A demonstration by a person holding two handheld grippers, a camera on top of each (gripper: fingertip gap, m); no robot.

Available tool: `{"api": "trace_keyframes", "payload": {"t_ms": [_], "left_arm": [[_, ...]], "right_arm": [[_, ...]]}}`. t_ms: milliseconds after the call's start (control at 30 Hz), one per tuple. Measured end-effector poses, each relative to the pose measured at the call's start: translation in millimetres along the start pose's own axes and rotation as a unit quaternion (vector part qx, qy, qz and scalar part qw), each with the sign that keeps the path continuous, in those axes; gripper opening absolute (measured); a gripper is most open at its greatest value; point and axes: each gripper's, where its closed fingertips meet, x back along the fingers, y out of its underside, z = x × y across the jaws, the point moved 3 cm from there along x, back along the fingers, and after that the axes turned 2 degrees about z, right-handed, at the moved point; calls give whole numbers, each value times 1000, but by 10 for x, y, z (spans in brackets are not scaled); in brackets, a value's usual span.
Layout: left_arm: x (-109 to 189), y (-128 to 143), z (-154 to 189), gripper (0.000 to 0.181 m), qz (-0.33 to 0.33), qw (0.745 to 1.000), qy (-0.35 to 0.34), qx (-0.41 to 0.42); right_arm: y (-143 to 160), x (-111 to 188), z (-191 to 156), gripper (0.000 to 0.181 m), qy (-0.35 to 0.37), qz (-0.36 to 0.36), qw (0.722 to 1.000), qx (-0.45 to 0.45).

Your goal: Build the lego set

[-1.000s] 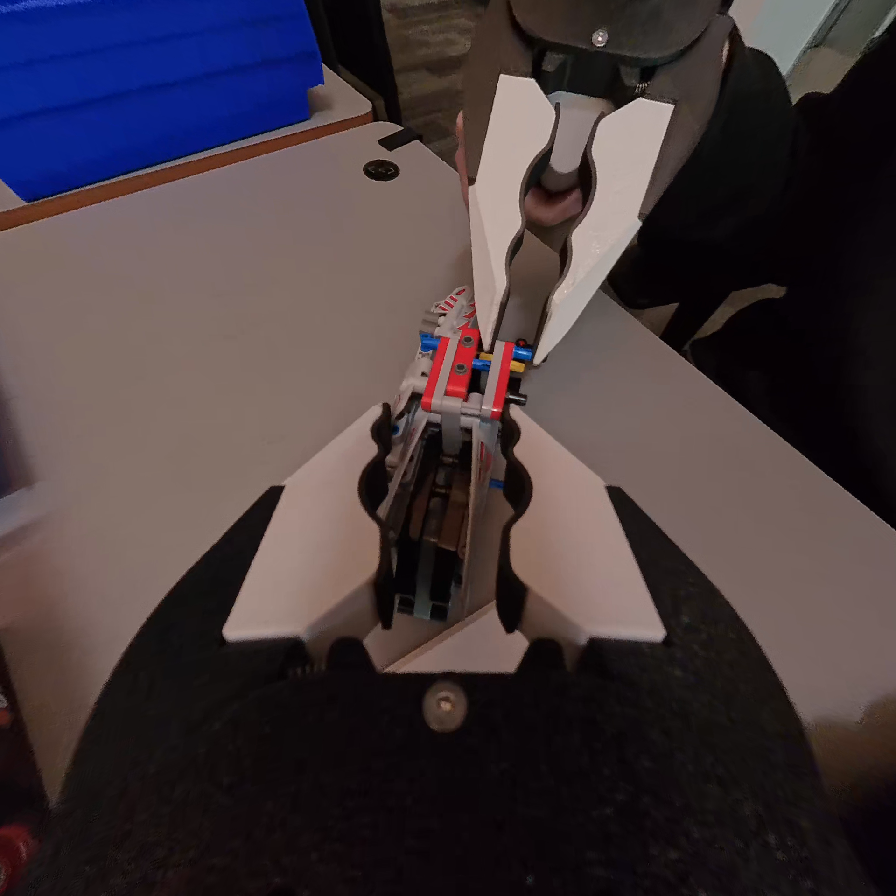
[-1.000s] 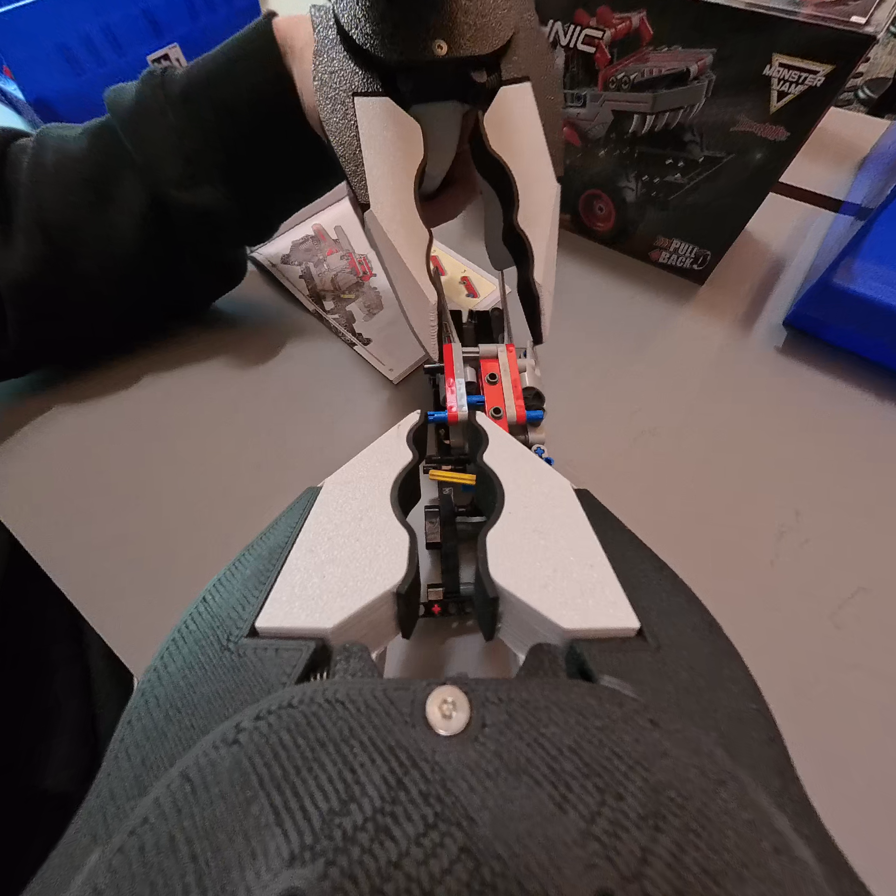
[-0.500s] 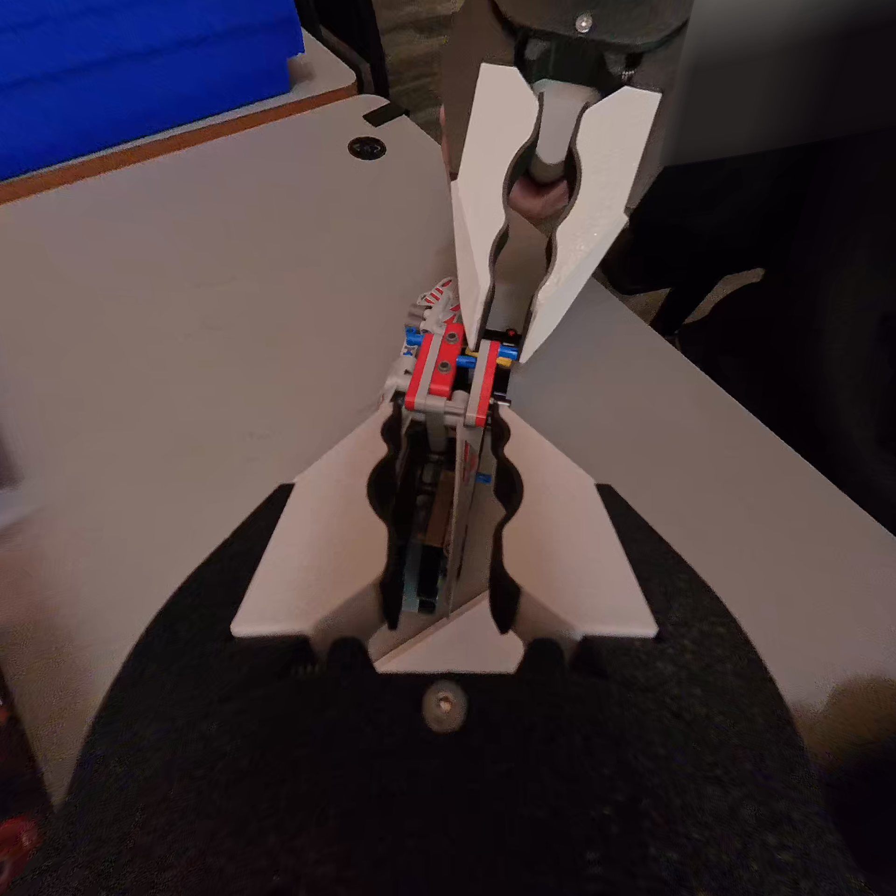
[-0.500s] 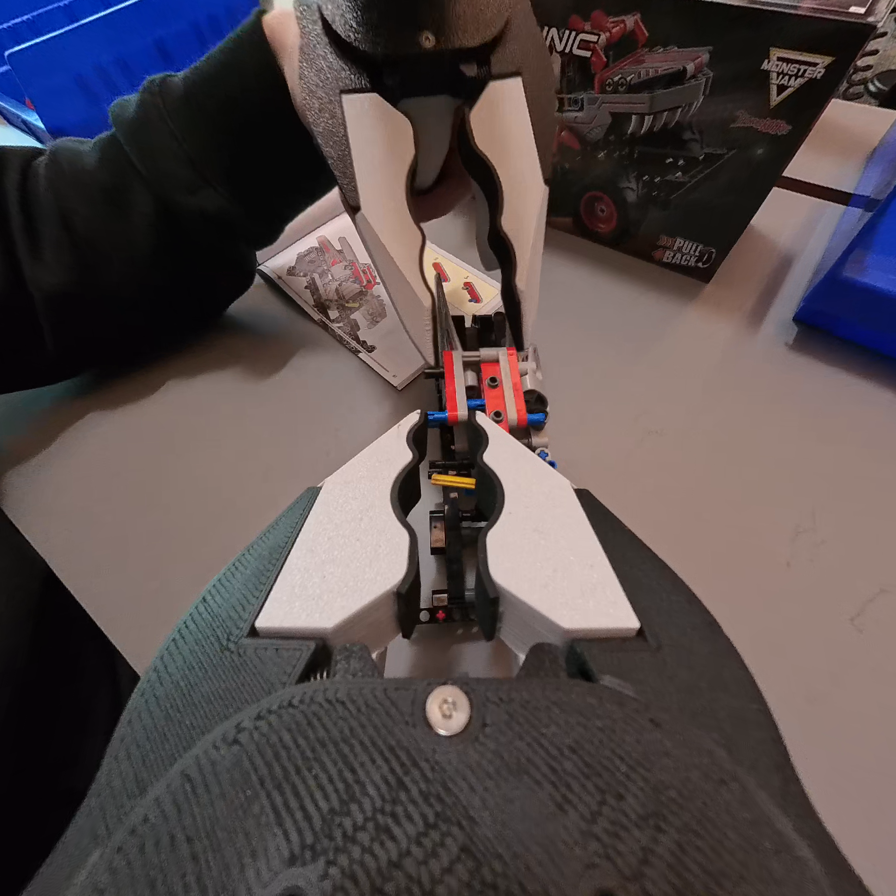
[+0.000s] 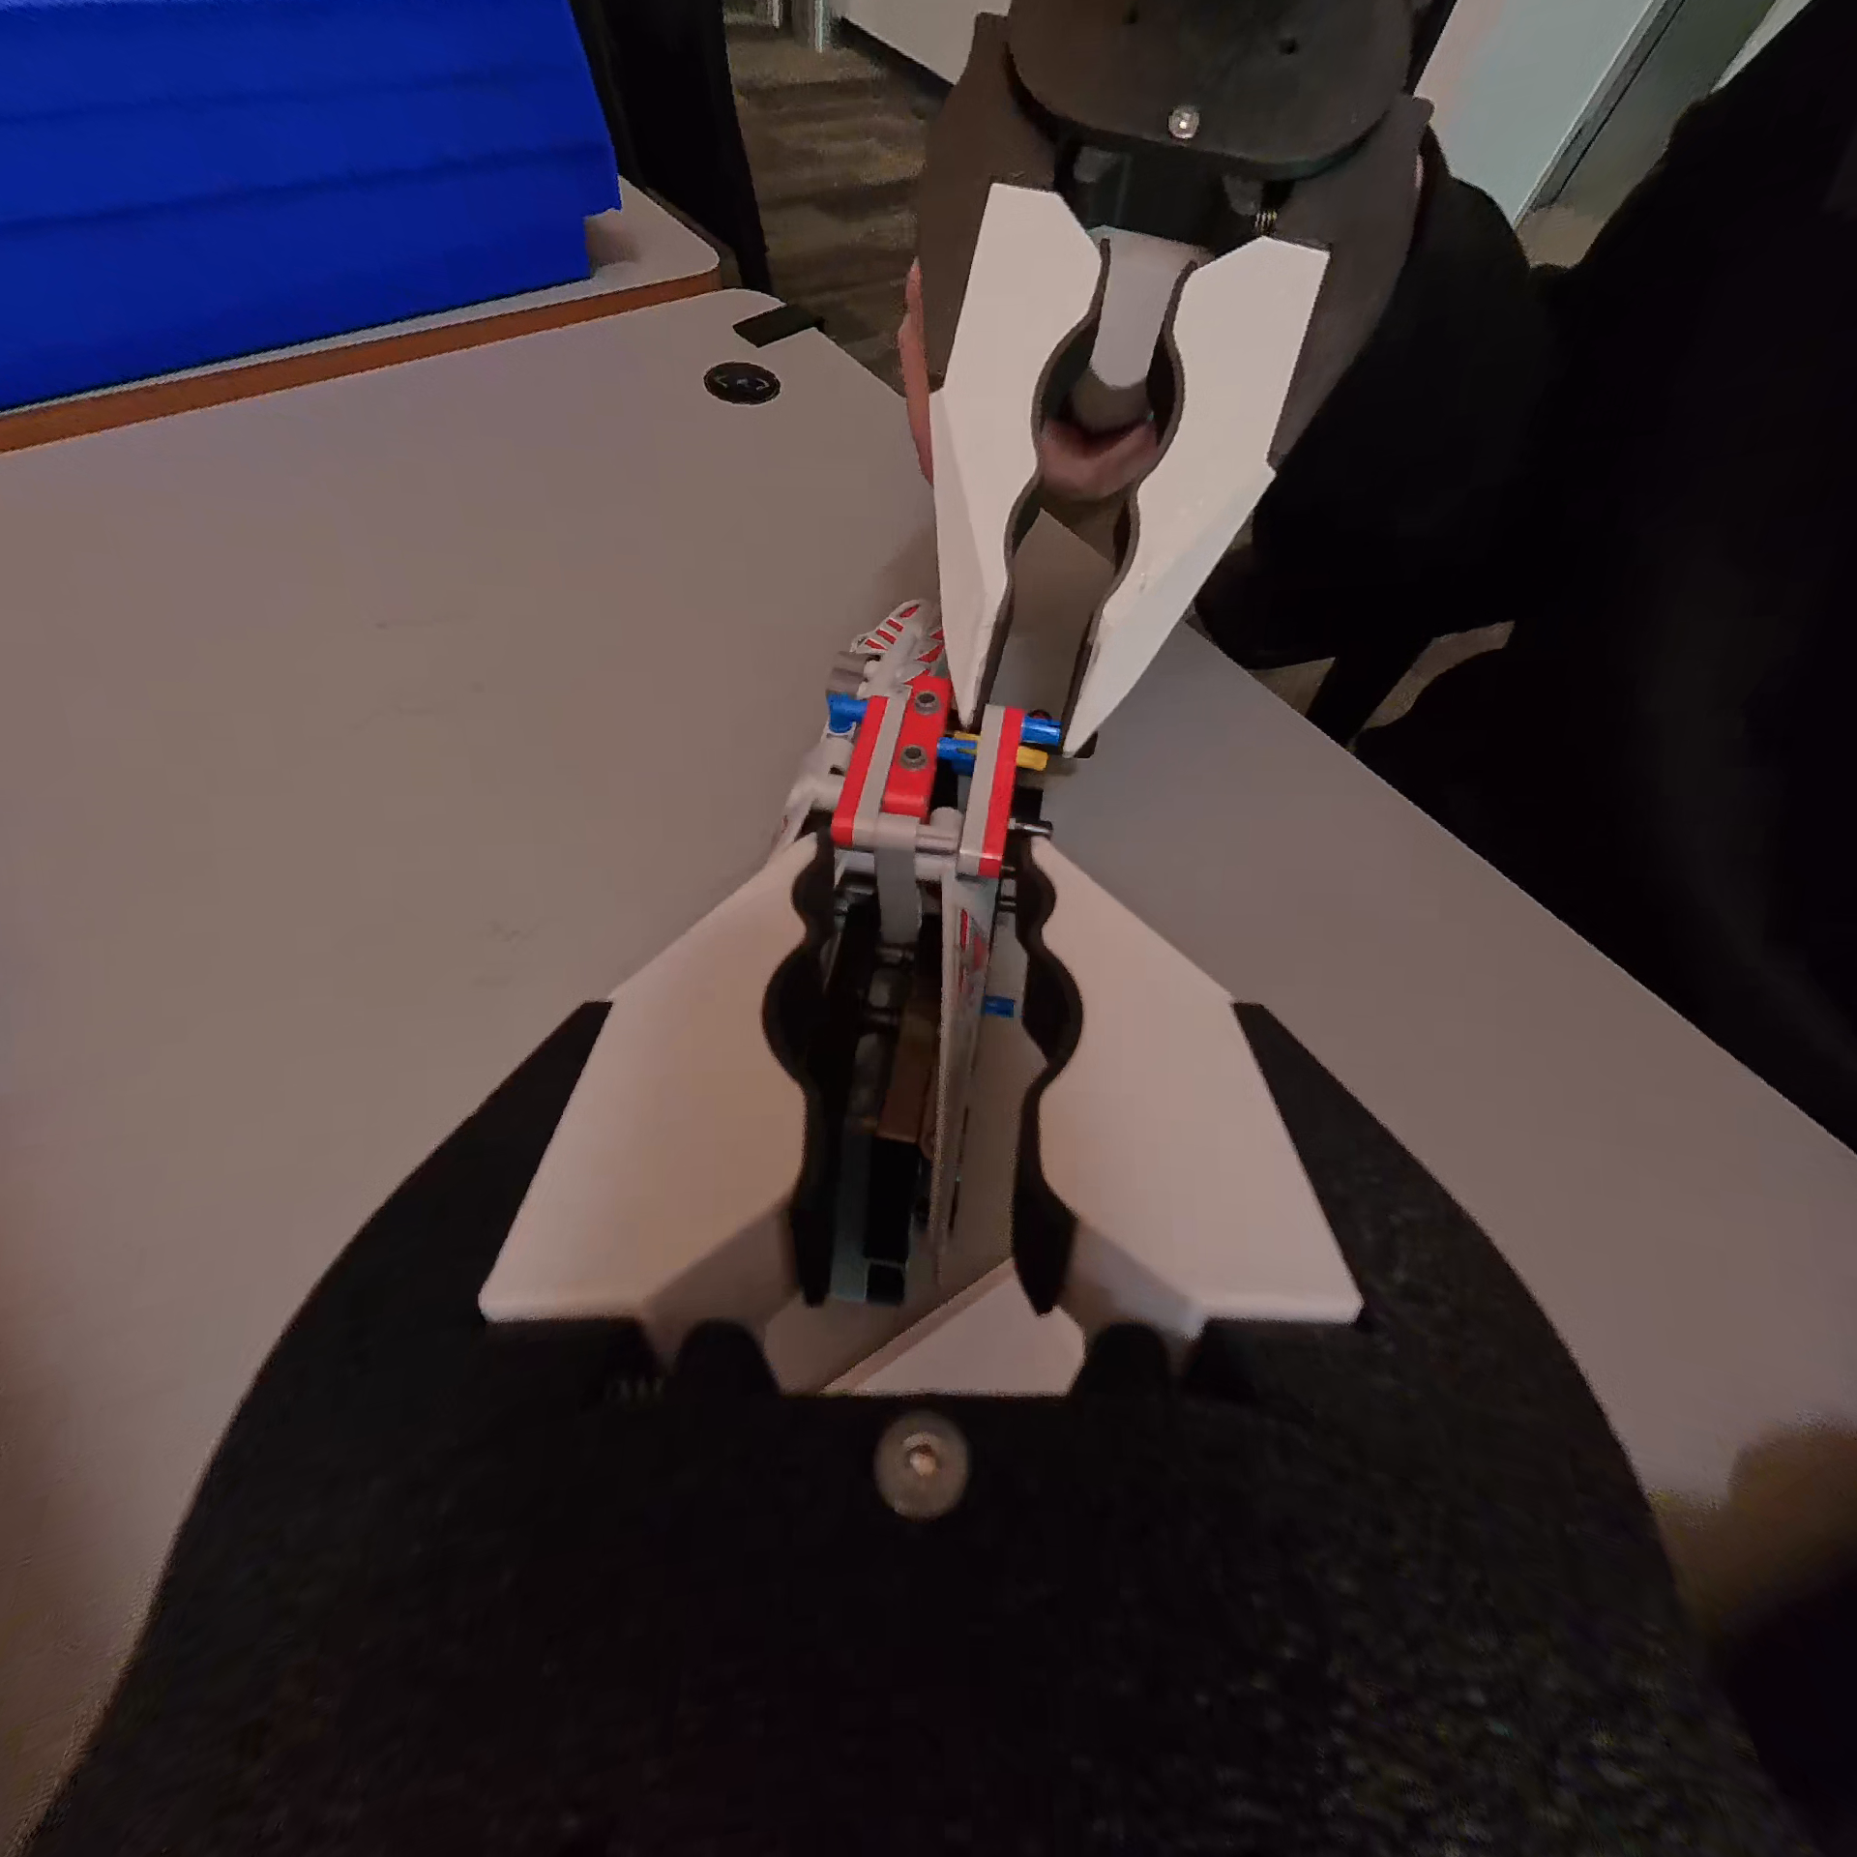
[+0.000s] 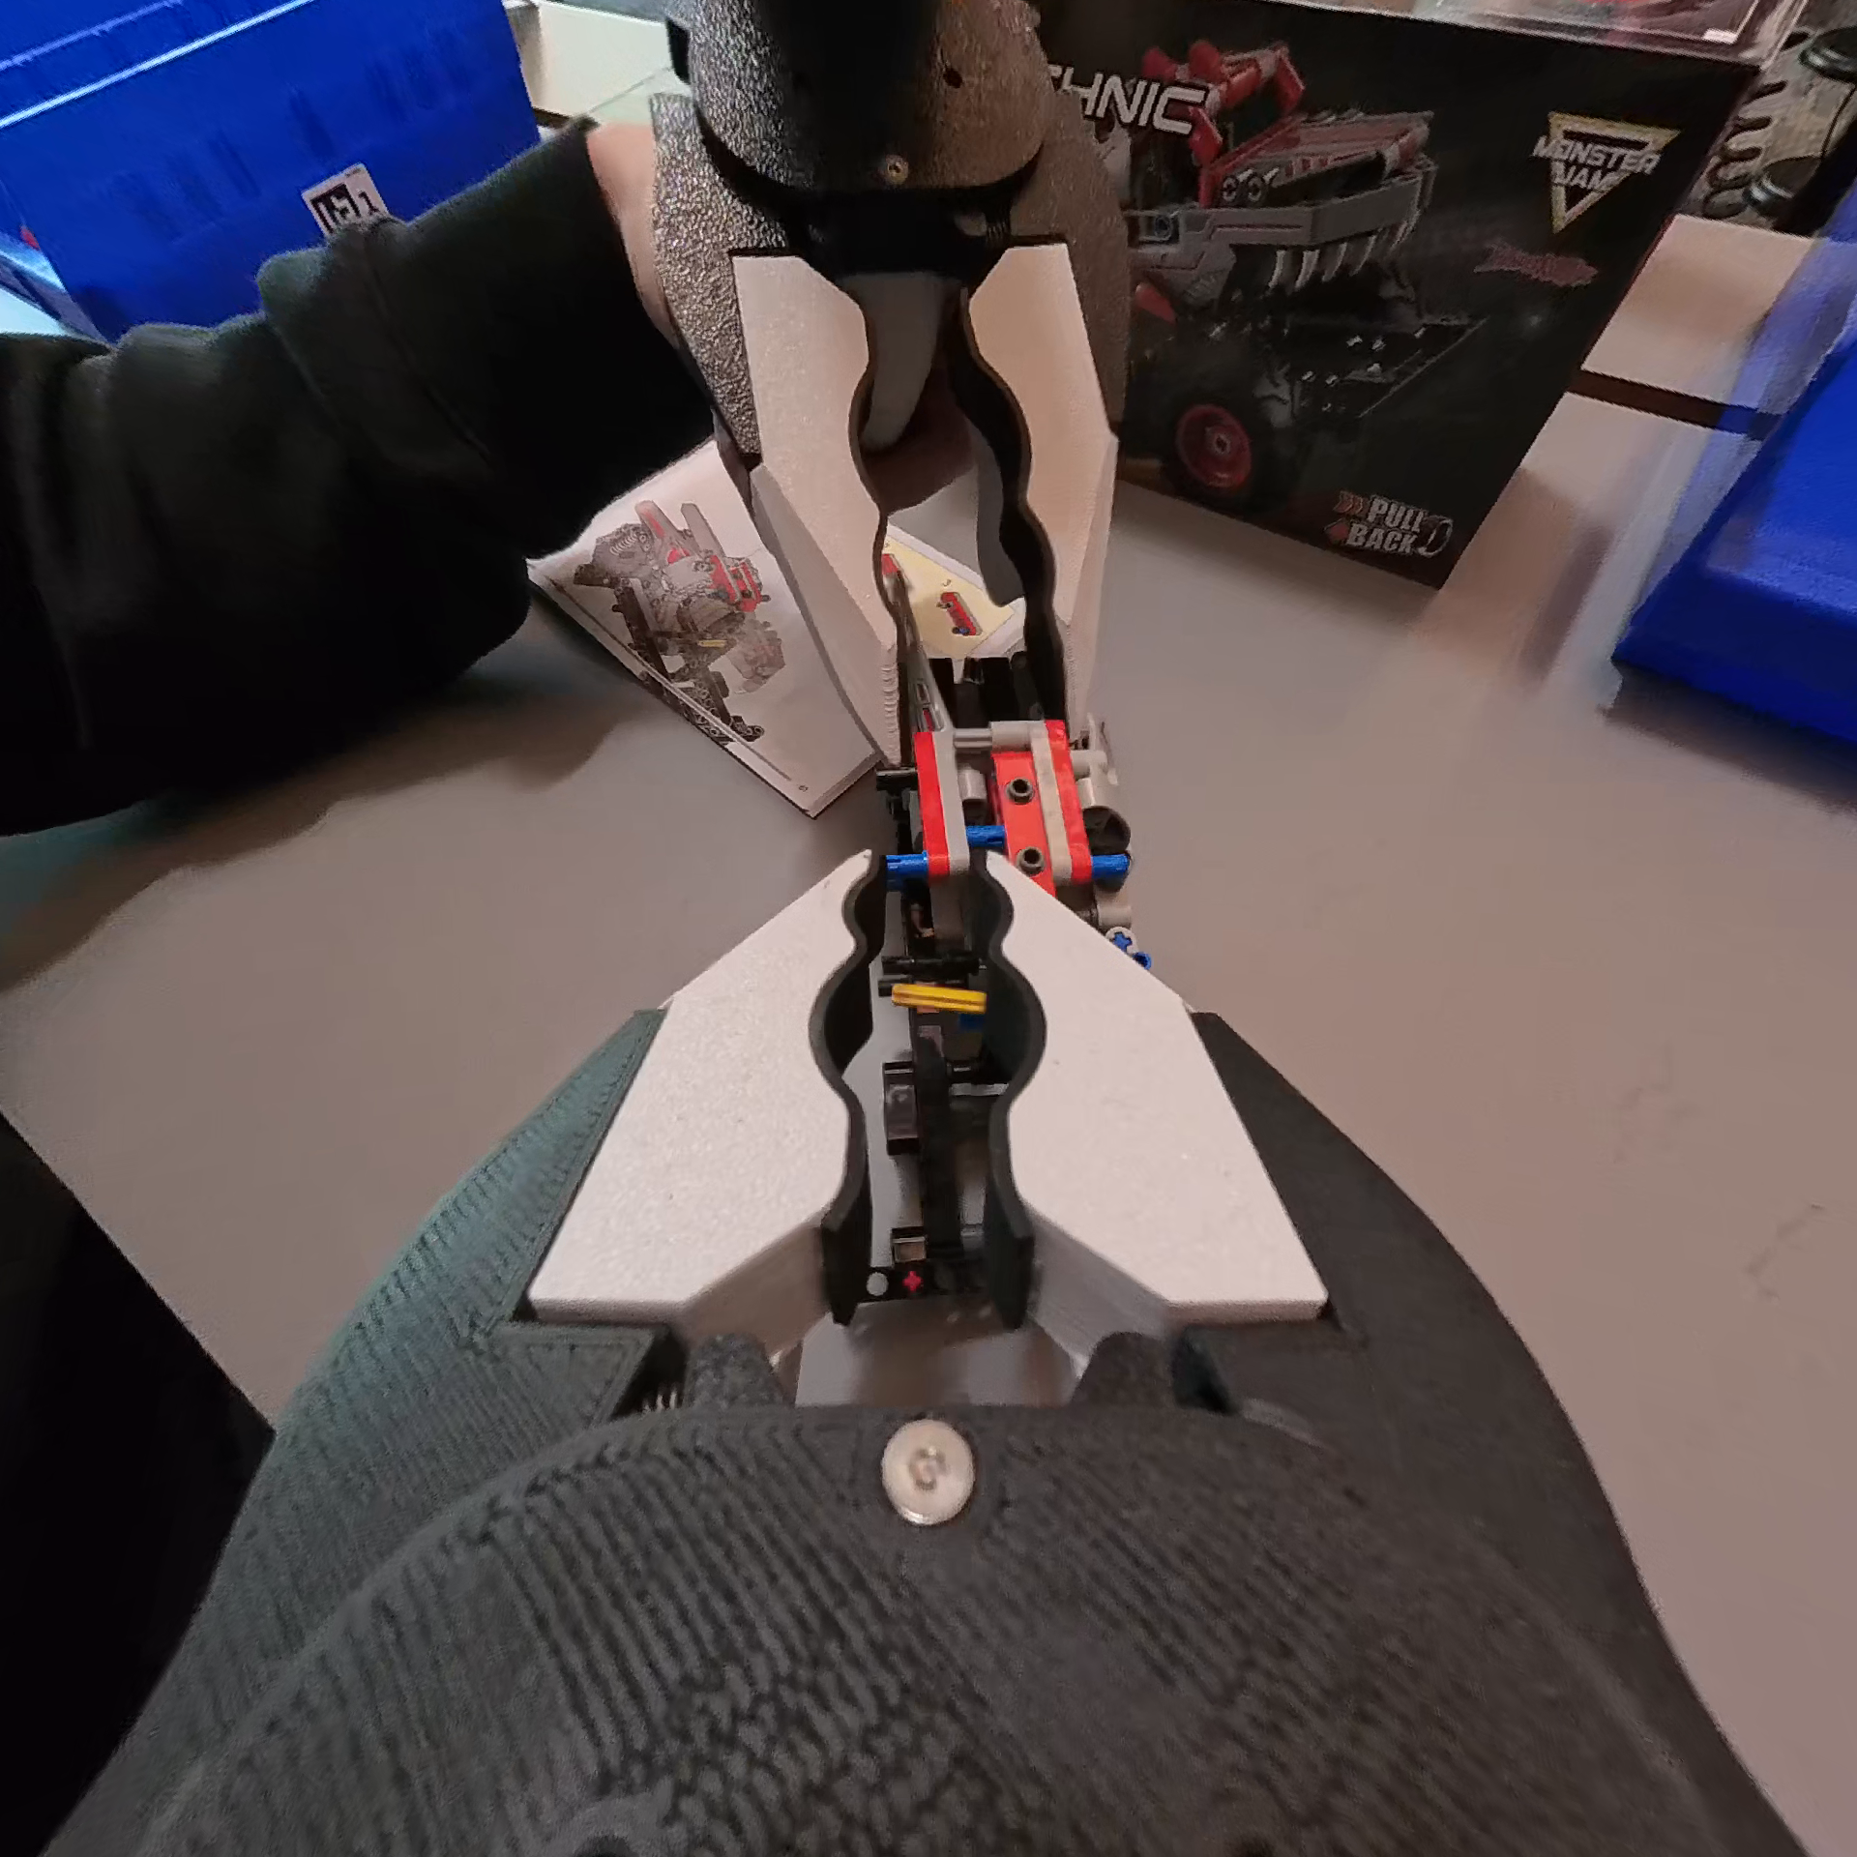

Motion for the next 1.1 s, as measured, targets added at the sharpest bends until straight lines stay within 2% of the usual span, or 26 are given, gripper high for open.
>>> {"api": "trace_keyframes", "payload": {"t_ms": [167, 767, 900, 1000, 1100], "left_arm": [[-6, -1, 9, 40, -6, 1000, -4, -8], [-31, -14, -16, 31, -4, 1000, -17, -12], [-37, -20, 6, 44, -3, 1000, -10, -4], [-42, -19, -32, 31, -3, 1000, -25, -11], [-43, -22, -29, 31, -1, 1000, -22, -5]], "right_arm": [[-41, 10, 33, 14, 10, 26, 1000, -15], [15, 27, 52, 15, 12, 7, 1000, -11], [16, 54, 80, 15, 16, 7, 1000, -13], [17, 53, 78, 15, 15, 8, 1000, -11], [21, 41, 68, 15, 9, 8, 1000, -12]]}}
